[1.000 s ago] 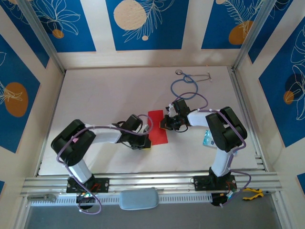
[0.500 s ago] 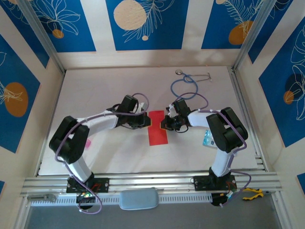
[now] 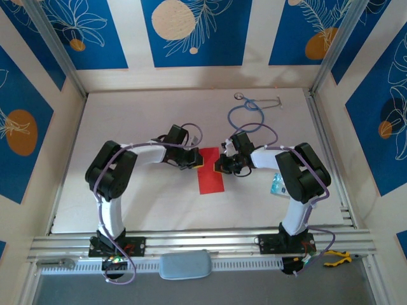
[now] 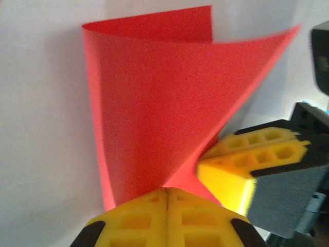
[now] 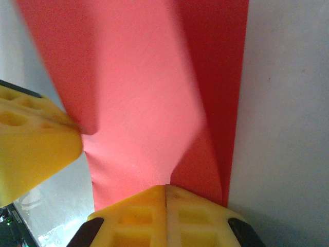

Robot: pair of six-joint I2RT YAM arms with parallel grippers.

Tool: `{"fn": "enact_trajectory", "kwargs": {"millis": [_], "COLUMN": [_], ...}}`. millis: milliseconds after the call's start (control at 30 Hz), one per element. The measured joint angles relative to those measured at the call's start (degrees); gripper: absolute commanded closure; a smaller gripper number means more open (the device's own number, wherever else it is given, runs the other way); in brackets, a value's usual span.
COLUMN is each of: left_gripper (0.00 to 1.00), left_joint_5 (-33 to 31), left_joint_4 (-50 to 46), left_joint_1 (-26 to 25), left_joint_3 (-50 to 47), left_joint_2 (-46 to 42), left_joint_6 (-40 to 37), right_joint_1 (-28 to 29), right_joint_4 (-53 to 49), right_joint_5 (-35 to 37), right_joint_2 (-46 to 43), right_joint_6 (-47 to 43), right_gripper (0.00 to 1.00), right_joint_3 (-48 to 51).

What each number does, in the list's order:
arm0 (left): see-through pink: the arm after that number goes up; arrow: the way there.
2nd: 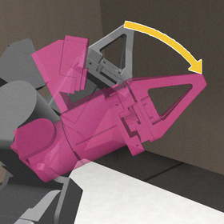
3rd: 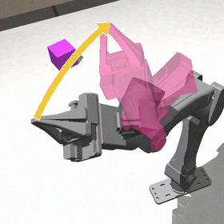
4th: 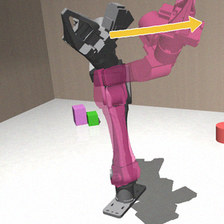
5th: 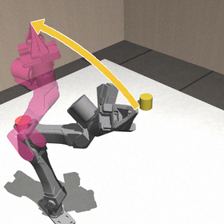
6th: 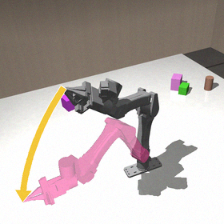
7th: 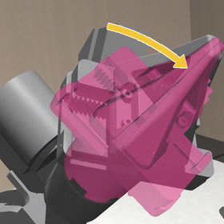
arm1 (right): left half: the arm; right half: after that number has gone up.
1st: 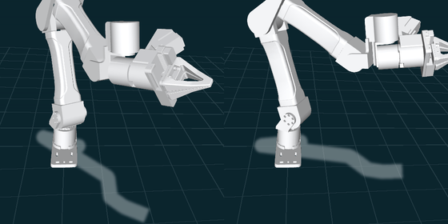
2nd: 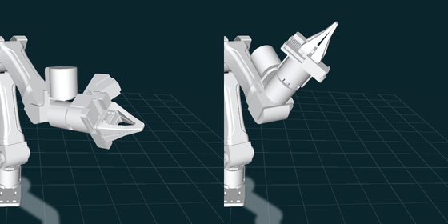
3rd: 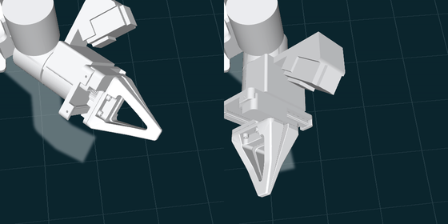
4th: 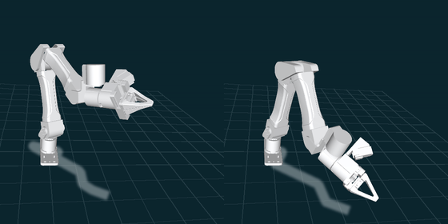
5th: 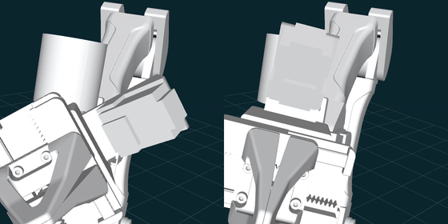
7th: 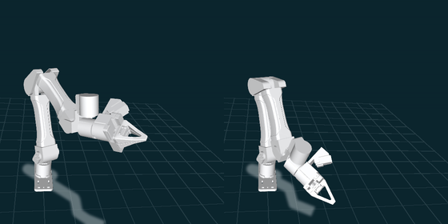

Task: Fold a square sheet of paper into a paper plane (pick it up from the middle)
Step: First fold the square sheet of paper in half at the center of the table.

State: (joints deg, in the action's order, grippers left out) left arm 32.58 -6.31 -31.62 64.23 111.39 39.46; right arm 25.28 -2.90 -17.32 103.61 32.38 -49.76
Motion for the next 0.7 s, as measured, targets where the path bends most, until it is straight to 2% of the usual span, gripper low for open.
{"fn": "enact_trajectory", "kwargs": {"millis": [433, 700], "left_gripper": [0.95, 0.94], "left_joint_5": [0.63, 1.57], "left_joint_4": [0.70, -0.50], "left_joint_1": [0.72, 1.18], "left_joint_3": [-0.24, 3.02], "left_joint_2": [2.05, 2.05], "left_joint_6": [-2.38, -2.36], "right_joint_1": [0.00, 0.00], "right_joint_4": [-0.42, -1.01], "right_joint_5": [-0.26, -0.24], "right_joint_2": [0.00, 0.00], "right_joint_6": [0.00, 0.00], "right_gripper": [1.00, 1.00], "right_joint_3": [0.00, -0.26]}}
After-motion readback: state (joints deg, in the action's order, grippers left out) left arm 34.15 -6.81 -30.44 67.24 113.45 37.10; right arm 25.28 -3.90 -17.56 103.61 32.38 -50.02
